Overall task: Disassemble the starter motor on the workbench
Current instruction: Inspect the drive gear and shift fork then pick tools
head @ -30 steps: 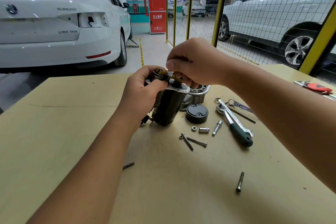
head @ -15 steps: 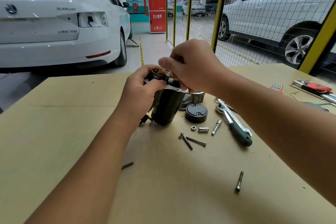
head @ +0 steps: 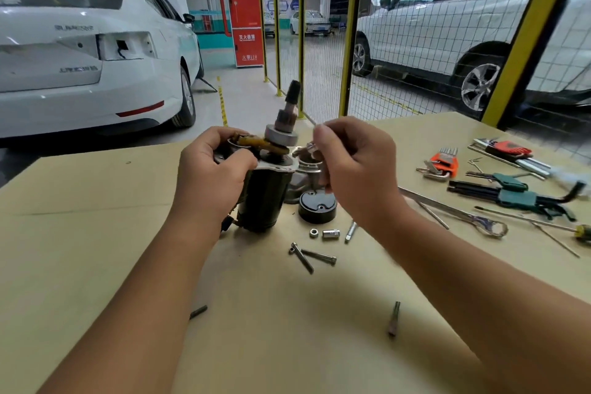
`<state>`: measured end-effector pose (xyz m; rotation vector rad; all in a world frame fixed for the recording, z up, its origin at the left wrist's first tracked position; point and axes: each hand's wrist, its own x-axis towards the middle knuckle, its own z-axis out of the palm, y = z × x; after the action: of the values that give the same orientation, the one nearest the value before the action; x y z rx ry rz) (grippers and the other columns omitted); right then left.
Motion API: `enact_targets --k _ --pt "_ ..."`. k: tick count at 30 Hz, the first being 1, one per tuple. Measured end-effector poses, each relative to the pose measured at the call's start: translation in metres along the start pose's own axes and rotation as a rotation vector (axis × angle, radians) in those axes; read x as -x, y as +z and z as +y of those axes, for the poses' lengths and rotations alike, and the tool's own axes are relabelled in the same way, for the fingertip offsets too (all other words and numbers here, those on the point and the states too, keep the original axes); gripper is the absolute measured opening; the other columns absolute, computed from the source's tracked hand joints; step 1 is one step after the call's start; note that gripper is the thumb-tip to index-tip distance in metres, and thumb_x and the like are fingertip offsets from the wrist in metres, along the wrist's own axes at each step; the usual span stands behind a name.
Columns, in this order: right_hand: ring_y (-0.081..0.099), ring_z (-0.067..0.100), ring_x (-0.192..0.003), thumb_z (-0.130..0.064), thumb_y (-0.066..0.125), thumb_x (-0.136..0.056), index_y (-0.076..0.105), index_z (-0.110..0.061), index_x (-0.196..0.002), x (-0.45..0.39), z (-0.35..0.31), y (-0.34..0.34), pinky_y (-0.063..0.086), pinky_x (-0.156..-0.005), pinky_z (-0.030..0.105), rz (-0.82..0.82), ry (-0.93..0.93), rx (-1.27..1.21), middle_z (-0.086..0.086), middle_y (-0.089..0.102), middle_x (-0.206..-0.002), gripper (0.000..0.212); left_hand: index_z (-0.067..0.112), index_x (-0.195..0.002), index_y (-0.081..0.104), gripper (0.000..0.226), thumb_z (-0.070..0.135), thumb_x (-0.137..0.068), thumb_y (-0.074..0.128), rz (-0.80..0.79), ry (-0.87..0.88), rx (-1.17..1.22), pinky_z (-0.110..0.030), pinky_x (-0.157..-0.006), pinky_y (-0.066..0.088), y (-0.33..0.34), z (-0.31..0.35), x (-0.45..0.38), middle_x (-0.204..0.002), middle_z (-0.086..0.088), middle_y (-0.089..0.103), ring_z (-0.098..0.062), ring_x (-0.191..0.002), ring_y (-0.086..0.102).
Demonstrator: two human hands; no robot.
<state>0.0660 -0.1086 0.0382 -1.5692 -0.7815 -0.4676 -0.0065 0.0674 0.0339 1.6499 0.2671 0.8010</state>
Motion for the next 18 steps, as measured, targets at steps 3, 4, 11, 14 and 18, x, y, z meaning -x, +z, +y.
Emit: enact_targets --k 3,4,11,14,18 --pt "0.064 0.029 -0.062 -0.020 0.061 -0.094 0.070 -0.022 -0.082 -0.006 0.026 -0.044 0.056 -0.057 0.051 0.162 0.107 0.110 0.003 0.068 -0.071 0.015 0.037 -0.092 0.075 0.027 0.020 -0.072 0.069 0.036 0.018 -0.009 -0.050 -0.071 0.064 -0.001 -0.001 0.001 -0.083 0.012 0.072 -0.025 -0.087 0.072" --pt "0.066 0.028 -0.066 -0.019 0.061 -0.094 0.070 -0.021 -0.082 -0.010 0.036 -0.059 0.058 -0.063 0.053 0.168 0.167 0.189 0.003 0.069 -0.073 0.015 0.037 -0.091 0.075 0.027 0.020 -0.071 0.069 0.035 0.024 -0.007 -0.051 -0.072 0.064 -0.001 -0.001 0.001 -0.081 0.013 0.072 -0.022 -0.084 0.071" --pt "0.068 0.023 -0.085 -0.022 0.067 -0.092 0.077 -0.015 -0.088 -0.005 0.087 -0.111 0.058 -0.085 0.046 -0.191 0.522 0.579 -0.001 0.072 -0.082 0.013 0.044 -0.093 0.072 0.040 0.005 -0.088 0.065 -0.096 0.073 -0.114 -0.055 -0.086 0.062 0.002 0.001 -0.003 -0.085 0.021 0.069 -0.011 -0.084 0.067" --pt "0.065 0.018 -0.092 -0.028 0.066 -0.092 0.079 -0.017 -0.096 -0.003 0.096 -0.109 0.053 -0.086 0.036 -0.210 0.499 0.639 -0.003 0.071 -0.090 0.018 0.042 -0.100 0.071 0.032 0.020 -0.079 0.064 -0.137 0.077 -0.153 -0.063 -0.083 0.061 0.008 0.001 -0.001 -0.089 0.006 0.070 -0.031 -0.086 0.067" --pt "0.065 0.018 -0.086 -0.026 0.067 -0.092 0.075 -0.020 -0.098 -0.021 0.101 -0.123 0.055 -0.073 0.034 0.080 0.388 0.680 0.000 0.073 -0.093 0.012 0.040 -0.098 0.072 0.029 0.023 -0.075 0.063 -0.091 0.097 -0.134 -0.052 -0.069 0.061 0.010 -0.001 0.001 -0.079 -0.006 0.067 -0.039 -0.073 0.061"
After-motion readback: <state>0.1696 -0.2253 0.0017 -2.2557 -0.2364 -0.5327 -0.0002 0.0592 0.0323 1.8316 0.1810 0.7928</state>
